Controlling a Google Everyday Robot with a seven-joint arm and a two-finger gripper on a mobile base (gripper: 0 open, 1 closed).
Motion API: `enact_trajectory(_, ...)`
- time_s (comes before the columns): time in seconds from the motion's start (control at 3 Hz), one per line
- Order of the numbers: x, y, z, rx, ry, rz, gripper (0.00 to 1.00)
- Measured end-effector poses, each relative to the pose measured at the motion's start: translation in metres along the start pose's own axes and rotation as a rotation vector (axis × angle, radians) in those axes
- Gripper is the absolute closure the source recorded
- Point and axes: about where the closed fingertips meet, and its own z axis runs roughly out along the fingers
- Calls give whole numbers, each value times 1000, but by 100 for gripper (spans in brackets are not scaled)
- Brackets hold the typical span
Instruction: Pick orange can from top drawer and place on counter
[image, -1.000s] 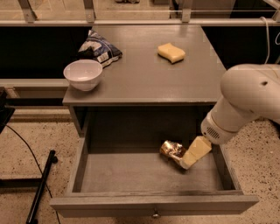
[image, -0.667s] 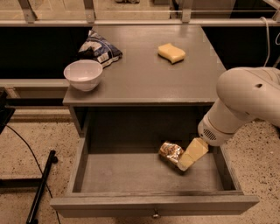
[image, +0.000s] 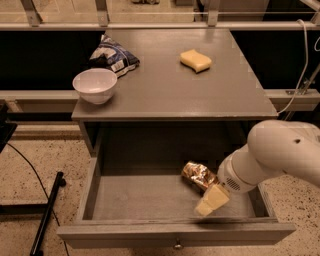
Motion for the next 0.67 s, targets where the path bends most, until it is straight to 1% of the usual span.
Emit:
enact_trajectory(0.33,-13,1,27,34,-121,-63,0)
enact_trajectory(0.67,-31,-12,22,93,-184,-69,0)
